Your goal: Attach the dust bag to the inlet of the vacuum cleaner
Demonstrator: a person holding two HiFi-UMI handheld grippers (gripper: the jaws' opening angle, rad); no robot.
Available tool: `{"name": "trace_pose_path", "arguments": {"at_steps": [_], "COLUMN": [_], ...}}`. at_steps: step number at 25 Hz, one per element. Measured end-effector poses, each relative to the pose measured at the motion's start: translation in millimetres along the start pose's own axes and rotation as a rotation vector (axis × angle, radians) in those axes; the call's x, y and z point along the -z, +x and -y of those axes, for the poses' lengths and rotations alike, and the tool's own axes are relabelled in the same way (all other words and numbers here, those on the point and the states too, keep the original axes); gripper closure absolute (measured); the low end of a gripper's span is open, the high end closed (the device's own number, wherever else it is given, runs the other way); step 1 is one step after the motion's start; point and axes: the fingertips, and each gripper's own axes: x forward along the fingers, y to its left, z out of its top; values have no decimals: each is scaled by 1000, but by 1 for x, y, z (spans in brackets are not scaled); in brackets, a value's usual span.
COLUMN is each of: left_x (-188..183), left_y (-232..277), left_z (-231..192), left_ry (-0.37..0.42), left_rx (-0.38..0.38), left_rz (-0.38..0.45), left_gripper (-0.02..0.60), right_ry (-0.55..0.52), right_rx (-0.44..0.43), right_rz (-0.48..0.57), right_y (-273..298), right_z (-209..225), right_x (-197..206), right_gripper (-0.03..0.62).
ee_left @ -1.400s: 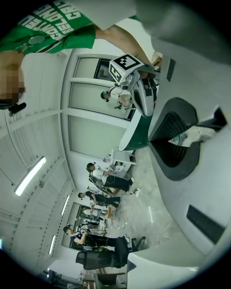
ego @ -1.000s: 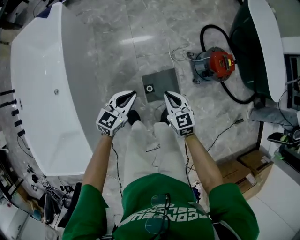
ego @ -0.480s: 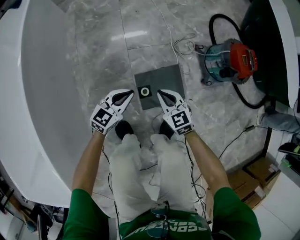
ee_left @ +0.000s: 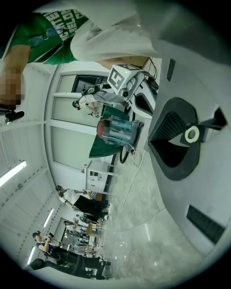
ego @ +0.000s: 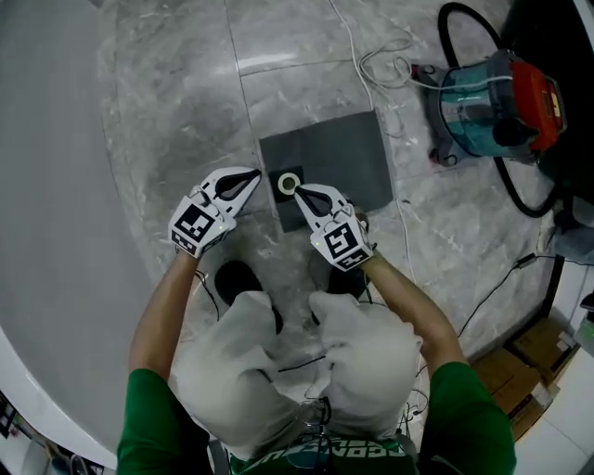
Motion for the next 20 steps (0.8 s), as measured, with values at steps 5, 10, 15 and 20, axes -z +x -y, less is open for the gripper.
{"name": "trace_pose_path", "arguments": {"at_steps": [5,10,15,20], "left_x": [58,92,107,112], "left_y": [22,36,43,46], "left_z": [8,15,11,12], "left_ry": [45,86,67,63], "left_rx": [81,149,150,143], "left_rz": [-26,-61,-70,-77], "left_gripper": [577,577,577,577], "right_ry": [-35,-73,-91,-143], "right_rx": [2,22,19,26], "right_rz": [19,-14,-47,-79], "right_y": [41,66,73,81], "right_z": [-31,-49,-56,-65], "right_x": [51,89,106,115], "right_gripper": [585,584,583,530]}}
